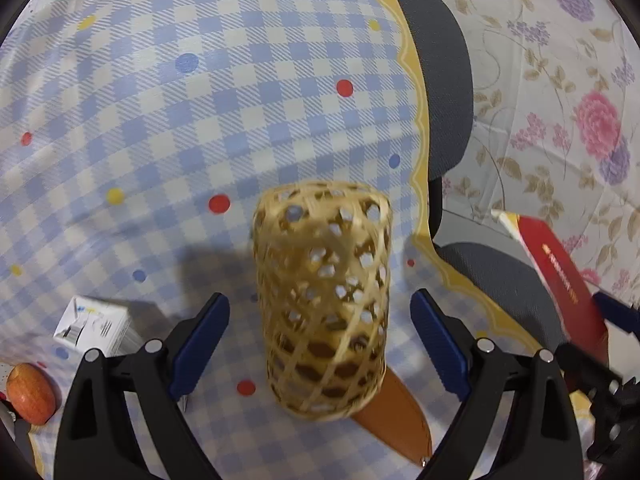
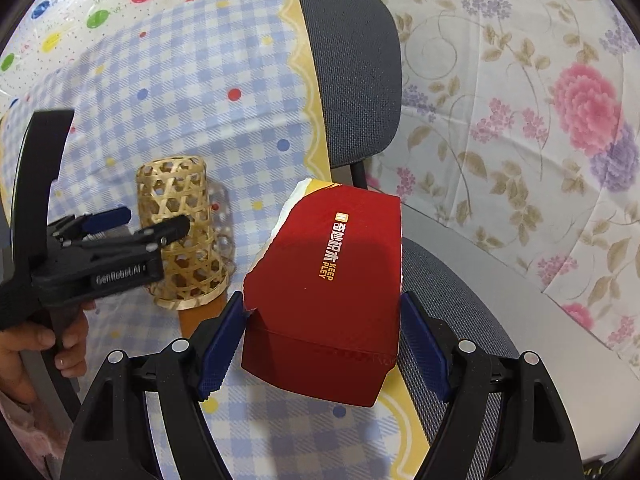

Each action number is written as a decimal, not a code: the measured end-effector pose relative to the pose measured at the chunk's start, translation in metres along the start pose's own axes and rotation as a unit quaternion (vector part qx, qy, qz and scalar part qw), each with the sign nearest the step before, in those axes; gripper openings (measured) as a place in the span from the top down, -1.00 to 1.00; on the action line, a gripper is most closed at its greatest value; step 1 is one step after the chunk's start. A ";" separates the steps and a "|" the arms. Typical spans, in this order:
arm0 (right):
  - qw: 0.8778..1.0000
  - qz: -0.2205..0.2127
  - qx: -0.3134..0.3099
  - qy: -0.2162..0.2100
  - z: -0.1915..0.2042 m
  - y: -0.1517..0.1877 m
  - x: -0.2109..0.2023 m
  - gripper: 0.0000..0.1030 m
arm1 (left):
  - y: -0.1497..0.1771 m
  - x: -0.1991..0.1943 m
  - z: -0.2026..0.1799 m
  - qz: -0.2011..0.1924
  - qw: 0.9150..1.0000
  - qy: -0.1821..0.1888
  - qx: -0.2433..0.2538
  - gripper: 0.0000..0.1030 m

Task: Collect trash
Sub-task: 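Grasp the bamboo basket with the left tool while the right tool holds the carton, then carry the carton and basket to the bin and open the right tool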

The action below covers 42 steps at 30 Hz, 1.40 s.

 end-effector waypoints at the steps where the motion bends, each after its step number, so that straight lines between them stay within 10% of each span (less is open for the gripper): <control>1: 1.000 0.001 0.000 0.000 0.000 0.000 0.001 -0.49 | -0.003 0.002 0.001 0.000 1.000 0.004 -0.002 -0.73; 15: 1.000 0.015 -0.016 0.003 0.002 0.018 -0.010 -0.49 | 0.021 -0.015 0.005 0.033 0.998 0.046 -0.021 -0.44; 42: 0.998 -0.006 0.041 0.041 -0.045 0.089 -0.145 -0.49 | 0.086 -0.181 -0.106 -0.066 0.986 0.152 0.033 -0.41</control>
Point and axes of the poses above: each gripper's, at about its wrist camera, not at the fingertips, and x roughly the way its jaws point, z to its left, y to its underside, the point moved 5 cm from there along x, roughly the way its jaws point, and after that the axes turned 5 degrees about y, right-handed, at the moved point
